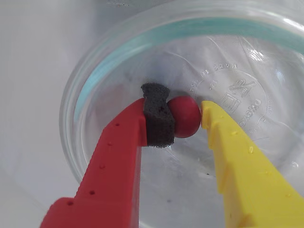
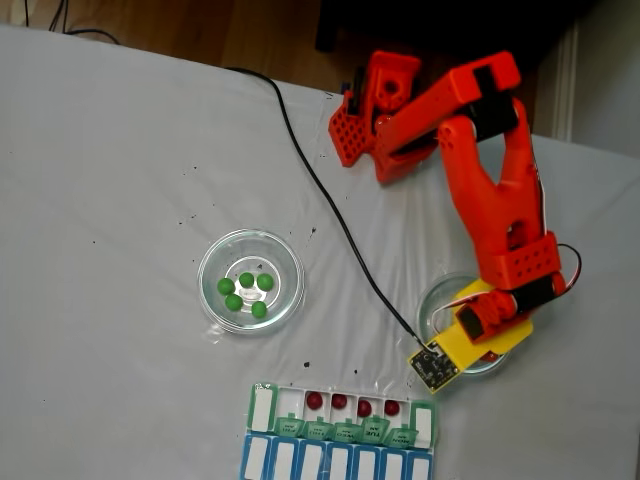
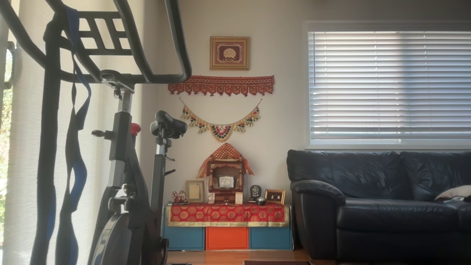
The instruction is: Sort medicines into box.
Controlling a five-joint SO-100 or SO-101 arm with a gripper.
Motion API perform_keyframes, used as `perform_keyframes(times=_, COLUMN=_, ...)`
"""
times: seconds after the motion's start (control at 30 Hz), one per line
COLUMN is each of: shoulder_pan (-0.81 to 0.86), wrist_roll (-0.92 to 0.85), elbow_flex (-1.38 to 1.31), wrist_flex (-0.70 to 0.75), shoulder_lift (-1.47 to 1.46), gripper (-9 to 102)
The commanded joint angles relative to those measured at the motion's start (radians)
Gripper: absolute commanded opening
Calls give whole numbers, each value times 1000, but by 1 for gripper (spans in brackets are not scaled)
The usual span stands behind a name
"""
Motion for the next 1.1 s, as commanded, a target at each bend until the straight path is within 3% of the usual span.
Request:
perform_keyframes(times=0.0, shoulder_pan=-21, wrist_roll=11, elbow_flex=3, wrist_flex=3, shoulder_lift=86, gripper=12)
perform_keyframes(times=0.67, shoulder_pan=-55, wrist_roll=55, elbow_flex=35, wrist_flex=15, shoulder_lift=155, gripper=10)
perform_keyframes(times=1.07, shoulder_pan=-67, wrist_roll=69, elbow_flex=14, wrist_flex=66, shoulder_lift=161, gripper=2)
